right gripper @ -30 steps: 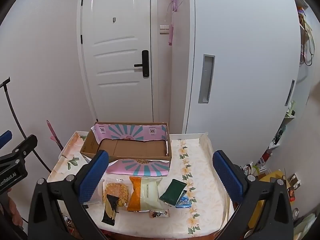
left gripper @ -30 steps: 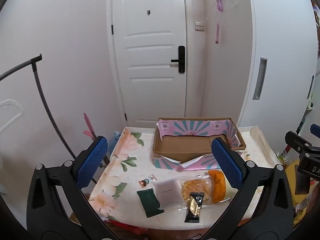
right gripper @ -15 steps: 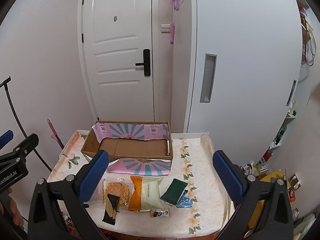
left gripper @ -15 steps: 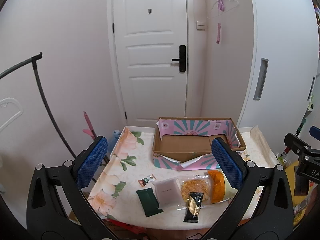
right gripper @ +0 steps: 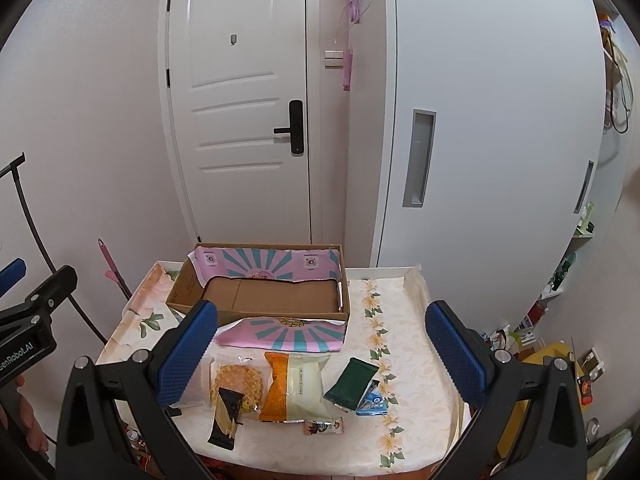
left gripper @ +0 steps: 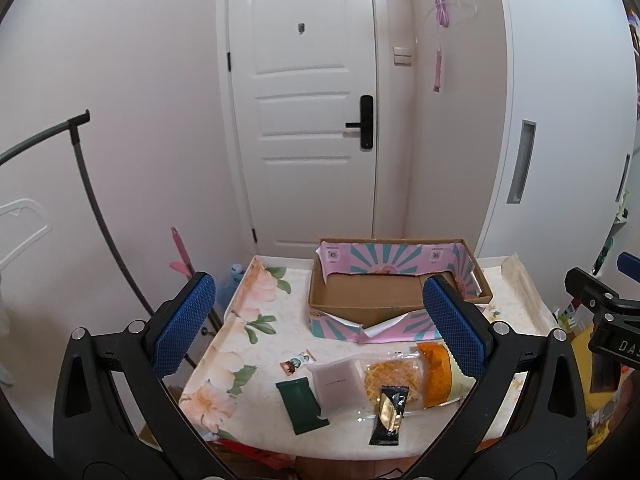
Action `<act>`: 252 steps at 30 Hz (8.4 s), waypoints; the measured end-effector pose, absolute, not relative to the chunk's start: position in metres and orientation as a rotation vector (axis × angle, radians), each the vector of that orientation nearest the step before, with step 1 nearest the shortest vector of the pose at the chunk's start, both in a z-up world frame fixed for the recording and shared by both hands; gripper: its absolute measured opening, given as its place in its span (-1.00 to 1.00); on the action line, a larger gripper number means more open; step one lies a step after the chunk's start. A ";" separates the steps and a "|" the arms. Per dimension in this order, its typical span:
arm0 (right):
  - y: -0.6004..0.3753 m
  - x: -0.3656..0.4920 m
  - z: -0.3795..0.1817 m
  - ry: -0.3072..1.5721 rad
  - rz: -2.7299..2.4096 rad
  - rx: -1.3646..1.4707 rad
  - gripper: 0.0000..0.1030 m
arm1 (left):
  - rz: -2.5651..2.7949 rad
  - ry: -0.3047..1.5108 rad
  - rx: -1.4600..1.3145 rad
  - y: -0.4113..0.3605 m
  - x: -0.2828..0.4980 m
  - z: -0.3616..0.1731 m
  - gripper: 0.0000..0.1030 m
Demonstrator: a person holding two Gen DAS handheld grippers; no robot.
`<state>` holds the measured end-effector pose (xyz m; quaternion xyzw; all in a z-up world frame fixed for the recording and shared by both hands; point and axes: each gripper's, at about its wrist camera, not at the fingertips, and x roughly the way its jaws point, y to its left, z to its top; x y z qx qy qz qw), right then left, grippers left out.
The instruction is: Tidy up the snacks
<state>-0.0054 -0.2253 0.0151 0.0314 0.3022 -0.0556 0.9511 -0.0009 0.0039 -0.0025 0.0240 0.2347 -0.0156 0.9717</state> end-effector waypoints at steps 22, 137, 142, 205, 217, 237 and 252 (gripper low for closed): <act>-0.226 -0.006 0.019 0.610 -0.109 0.067 0.99 | -0.026 0.475 0.043 0.005 -0.001 0.003 0.99; -0.077 0.049 -0.251 1.058 -0.114 0.087 -0.41 | -0.376 1.304 -0.082 0.015 0.160 -0.285 0.35; -0.081 0.048 -0.246 1.045 -0.113 0.098 -0.41 | -0.386 1.295 -0.099 0.029 0.155 -0.279 0.33; -0.246 0.268 -0.132 1.035 0.137 0.133 -0.41 | -0.295 1.073 -0.094 -0.064 0.305 -0.152 0.31; -0.247 0.282 -0.183 1.167 0.142 0.175 -0.41 | -0.319 1.223 0.056 -0.088 0.327 -0.207 0.31; -0.247 0.293 -0.174 1.212 0.132 0.264 -0.41 | -0.301 1.070 0.184 -0.068 0.302 -0.144 0.99; -0.228 0.309 -0.204 1.320 0.103 0.343 0.86 | -0.260 1.050 0.175 -0.044 0.290 -0.140 0.99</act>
